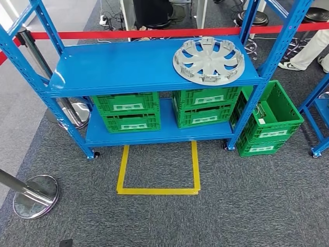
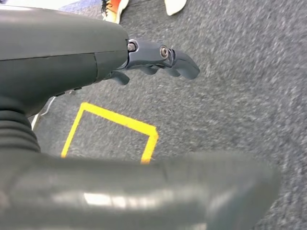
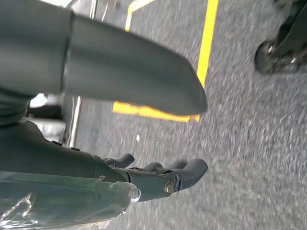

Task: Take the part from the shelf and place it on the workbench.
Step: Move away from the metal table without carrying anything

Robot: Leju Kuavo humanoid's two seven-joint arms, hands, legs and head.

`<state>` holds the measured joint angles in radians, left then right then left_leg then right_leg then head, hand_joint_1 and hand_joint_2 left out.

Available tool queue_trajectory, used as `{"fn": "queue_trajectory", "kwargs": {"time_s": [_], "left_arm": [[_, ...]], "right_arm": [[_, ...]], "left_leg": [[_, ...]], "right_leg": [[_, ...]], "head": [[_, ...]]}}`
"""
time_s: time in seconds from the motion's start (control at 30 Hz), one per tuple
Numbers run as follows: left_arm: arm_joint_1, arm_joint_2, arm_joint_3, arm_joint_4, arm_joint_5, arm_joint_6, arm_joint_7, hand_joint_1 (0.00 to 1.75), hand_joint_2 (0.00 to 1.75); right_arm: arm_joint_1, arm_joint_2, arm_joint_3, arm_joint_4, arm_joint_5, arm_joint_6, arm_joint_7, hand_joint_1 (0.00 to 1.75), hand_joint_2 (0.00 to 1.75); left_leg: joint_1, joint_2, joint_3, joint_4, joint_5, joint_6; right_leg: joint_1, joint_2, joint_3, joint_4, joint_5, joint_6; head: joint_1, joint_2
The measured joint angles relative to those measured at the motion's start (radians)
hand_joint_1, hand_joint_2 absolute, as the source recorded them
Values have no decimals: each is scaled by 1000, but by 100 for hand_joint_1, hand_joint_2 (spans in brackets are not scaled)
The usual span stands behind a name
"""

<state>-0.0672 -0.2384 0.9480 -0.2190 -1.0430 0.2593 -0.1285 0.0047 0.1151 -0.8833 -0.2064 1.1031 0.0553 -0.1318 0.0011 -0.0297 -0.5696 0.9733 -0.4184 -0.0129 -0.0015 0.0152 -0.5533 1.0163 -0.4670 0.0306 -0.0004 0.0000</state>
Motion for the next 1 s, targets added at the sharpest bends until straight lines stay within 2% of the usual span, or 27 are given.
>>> {"fn": "queue_trajectory", "kwargs": {"time_s": [0.07, 0.1, 0.23, 1.0], "left_arm": [[0, 0, 6, 0, 12, -20, 5, 0, 0], [0, -1, 10, 0, 19, -29, 5, 0, 0], [1, -1, 24, 0, 21, -66, 8, 0, 0], [0, 1, 35, 0, 20, -76, 8, 0, 0]], "right_arm": [[-2, 1, -3, 0, -1, -23, -2, 0, 0], [-3, 1, -6, 0, -7, -29, -1, 0, 0], [-6, 1, -18, 0, -14, -32, 9, 0, 0], [-12, 6, -39, 0, -8, -20, -2, 0, 0]], "left_leg": [[2, 0, 0, -3, 1, -14], [3, 0, 0, -3, 2, -18], [2, 0, -1, -4, 2, -22], [-1, 0, -2, -3, 3, -19]], "right_leg": [[1, 0, -2, 1, 1, -2], [2, 0, -2, 1, 1, -3], [1, 0, -2, 1, 2, -4], [-3, 0, -2, -1, 5, 0]], "head": [[0, 0], [0, 0], [1, 0], [1, 0]]}}
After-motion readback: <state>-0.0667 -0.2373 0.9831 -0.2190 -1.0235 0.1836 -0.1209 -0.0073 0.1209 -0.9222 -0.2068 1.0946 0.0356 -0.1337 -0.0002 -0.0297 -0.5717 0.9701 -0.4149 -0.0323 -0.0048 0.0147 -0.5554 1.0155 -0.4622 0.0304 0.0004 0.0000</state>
